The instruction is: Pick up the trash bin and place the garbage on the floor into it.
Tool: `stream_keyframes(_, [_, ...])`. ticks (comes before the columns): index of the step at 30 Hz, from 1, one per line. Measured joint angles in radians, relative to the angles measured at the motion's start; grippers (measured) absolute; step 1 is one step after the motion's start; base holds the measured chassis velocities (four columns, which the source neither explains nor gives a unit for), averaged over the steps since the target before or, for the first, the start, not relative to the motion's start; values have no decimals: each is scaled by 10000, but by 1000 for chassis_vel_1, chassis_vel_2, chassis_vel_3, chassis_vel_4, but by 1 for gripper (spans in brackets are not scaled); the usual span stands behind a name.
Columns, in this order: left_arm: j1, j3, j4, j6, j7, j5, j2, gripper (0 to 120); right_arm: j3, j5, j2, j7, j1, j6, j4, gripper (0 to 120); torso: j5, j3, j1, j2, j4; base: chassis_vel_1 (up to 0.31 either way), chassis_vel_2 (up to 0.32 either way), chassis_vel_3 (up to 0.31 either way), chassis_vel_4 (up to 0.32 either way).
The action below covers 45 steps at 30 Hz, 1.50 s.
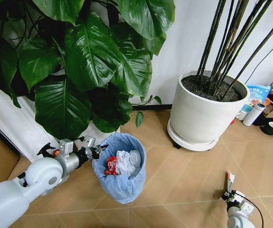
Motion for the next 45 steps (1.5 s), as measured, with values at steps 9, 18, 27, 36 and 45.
stream_keyframes(9, [34,-21,46,-22,37,46,-39,0,61,-320,-296,-419,-589,373,585,0,5,0,0,0,-1,0,0,0,0])
stream_keyframes(18, [-171,439,306,-32,121,148,-289,0,670,-1895,-1889,-7114,-1451,3411,1627,0,2,0,0,0,0,0,0,0,0])
stream_keyframes(27, [-581,1084,579,-43,140,221,-612,0,346,455,-2845,-12485,-1369,3991,3083,0,1,0,0,0,-1,0,0,0,0])
stream_keyframes(36, [-1135,1915,795,-117,372,185,-674,0,-2672,2405,-3623,-14295,1906,2937,4627,0,0,1,0,0,7,0,0,0,0])
stream_keyframes(45, [-1895,2558,1137,-179,495,61,-1015,0,-4894,2913,-3403,-13943,3594,2320,4602,0,-1,1,1,-1,-1,0,0,0,0])
